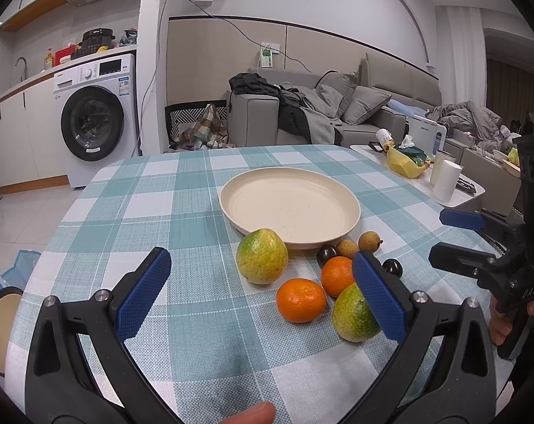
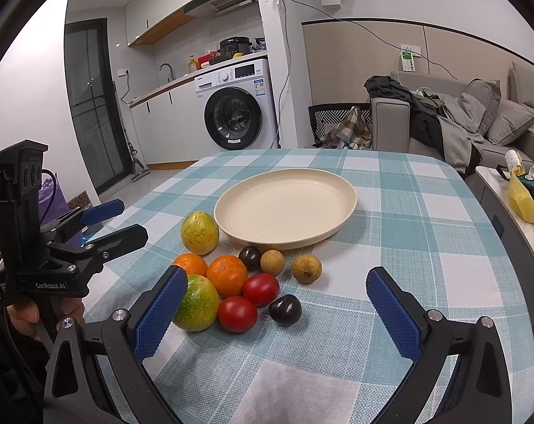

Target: Organize fruits

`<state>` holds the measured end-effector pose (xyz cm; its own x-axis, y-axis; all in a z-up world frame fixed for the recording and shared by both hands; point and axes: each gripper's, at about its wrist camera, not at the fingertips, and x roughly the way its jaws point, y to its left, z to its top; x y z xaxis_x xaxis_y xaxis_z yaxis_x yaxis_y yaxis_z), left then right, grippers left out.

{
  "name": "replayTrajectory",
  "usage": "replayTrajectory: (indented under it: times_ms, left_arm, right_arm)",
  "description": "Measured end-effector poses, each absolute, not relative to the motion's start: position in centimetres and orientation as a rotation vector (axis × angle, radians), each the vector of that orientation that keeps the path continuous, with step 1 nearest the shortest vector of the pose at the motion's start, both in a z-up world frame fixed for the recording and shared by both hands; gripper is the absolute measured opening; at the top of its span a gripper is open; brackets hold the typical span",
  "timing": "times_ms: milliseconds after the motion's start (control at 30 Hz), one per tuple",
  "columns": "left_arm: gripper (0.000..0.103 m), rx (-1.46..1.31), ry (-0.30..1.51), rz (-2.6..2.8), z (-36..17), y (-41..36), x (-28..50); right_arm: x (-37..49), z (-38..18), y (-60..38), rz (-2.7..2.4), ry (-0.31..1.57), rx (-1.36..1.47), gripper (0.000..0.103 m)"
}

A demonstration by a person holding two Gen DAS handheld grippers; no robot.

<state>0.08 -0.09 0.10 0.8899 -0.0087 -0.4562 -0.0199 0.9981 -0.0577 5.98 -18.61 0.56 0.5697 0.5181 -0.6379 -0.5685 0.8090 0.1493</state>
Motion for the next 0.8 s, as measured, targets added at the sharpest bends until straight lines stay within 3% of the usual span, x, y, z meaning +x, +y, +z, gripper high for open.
replayTrajectory:
  times_ms: [800]
  left_arm:
    - [0.102,-0.043,0.493,-0.001,-0.87,-0.64,0.45]
  right_arm:
    - [5.91,0.50,-18.74,0.635,0.728,-0.075,0.103]
